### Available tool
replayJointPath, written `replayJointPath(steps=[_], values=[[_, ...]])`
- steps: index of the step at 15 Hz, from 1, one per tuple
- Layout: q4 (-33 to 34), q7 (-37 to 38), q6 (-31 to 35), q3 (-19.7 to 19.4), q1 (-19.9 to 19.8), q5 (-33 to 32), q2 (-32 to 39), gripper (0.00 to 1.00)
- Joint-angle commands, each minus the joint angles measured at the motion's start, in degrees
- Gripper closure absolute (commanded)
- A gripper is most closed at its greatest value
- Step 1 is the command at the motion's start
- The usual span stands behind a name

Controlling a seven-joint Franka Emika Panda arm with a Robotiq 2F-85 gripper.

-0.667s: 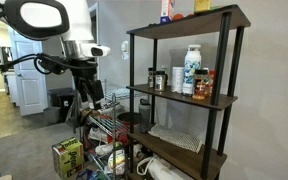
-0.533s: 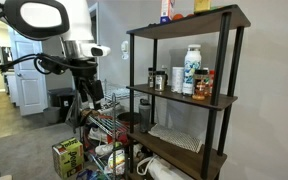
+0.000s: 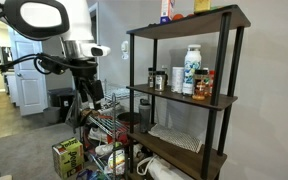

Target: Move the bottle from the first top shelf to the second top shelf

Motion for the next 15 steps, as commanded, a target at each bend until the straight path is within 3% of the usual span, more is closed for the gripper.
replayJointPath(steps=[1,3,8,15], values=[[-1.2,1.2,-1.4,1.4,-2.7,-2.4,-3.3,0.0],[-1.9,1.6,-2.6,1.5,-4.3,-3.9,-6.7,0.0],[-3.3,3.9,2.0,-0.2,-7.1,-2.3,-16.9,0.0],[-1.1,8.3,6.7,0.4,-9.6,-3.1,-19.2,0.0]])
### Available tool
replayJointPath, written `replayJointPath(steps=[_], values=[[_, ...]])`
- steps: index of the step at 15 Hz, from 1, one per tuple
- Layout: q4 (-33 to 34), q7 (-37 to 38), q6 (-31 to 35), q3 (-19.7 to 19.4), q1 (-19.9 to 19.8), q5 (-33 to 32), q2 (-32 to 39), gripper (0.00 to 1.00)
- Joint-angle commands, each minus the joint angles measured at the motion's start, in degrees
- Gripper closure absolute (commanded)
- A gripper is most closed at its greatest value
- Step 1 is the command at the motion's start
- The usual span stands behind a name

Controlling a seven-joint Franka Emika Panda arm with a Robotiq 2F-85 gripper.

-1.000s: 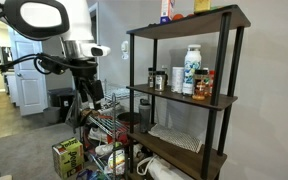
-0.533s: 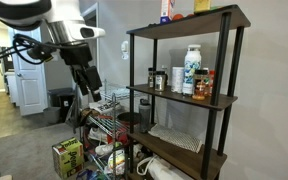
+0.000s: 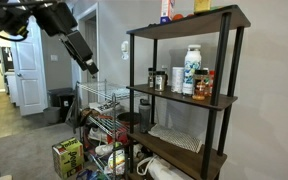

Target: Move the bottle from the first top shelf to the second top shelf

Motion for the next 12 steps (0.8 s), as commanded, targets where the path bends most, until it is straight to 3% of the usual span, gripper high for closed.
replayJointPath(steps=[1,12], values=[[-0.1,4.8,5.8,1.3,-2.6,-0.2,0.3,0.0],[-3.1,16.8,25.8,3.5,-8.2,1.4,-0.2,0.0]])
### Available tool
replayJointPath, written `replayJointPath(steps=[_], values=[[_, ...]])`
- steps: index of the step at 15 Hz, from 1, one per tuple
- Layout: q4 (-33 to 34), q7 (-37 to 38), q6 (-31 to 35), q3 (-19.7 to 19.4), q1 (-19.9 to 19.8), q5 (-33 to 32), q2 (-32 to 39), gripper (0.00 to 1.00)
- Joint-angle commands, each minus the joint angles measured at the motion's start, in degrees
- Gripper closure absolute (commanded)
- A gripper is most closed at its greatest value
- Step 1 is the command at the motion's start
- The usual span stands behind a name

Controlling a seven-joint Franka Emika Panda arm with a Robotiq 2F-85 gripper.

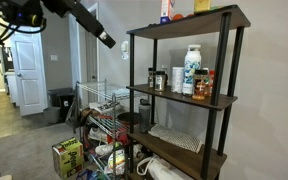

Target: Move the bottle from the first top shelf to the second top shelf

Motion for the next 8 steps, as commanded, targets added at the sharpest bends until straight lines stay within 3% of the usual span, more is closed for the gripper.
replayJointPath(steps=[1,8], values=[[-1.8,1.8,3.9,1.5,-1.4,1.3,-0.3,0.0],[-0.8,0.5,2.1,1.1,-1.3,1.0,0.1,0.0]])
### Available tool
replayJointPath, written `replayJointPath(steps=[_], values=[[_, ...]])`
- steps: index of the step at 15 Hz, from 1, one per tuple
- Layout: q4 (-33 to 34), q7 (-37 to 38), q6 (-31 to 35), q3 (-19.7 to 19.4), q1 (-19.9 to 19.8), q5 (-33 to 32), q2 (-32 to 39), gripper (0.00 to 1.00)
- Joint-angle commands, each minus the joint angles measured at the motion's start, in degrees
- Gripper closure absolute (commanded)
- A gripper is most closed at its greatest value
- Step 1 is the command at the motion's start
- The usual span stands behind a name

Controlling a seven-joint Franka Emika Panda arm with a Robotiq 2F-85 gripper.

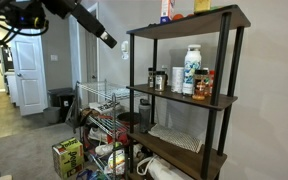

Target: Move the bottle from the first top shelf to the second top shelf

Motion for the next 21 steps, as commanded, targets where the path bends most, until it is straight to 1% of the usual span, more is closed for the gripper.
replayJointPath(steps=[1,2,4,6,8,11,14,21], values=[[0.1,-0.5,-0.1,0.3,-0.4,0.7,0.1,0.0],[0.1,-0.5,-0.1,0.3,-0.4,0.7,0.1,0.0],[0.0,0.5,2.1,0.9,-0.9,0.9,0.0,0.0],[1.5,1.5,5.9,2.4,-1.3,0.7,2.2,0.0],[3.7,2.1,9.4,3.7,-0.8,1.1,4.5,0.0],[8.2,3.2,14.2,6.2,-1.0,0.9,9.8,0.0],[13.0,3.9,17.4,8.2,-2.4,0.2,15.2,0.0],[24.3,6.5,20.9,11.7,-7.3,-1.1,25.7,0.0]])
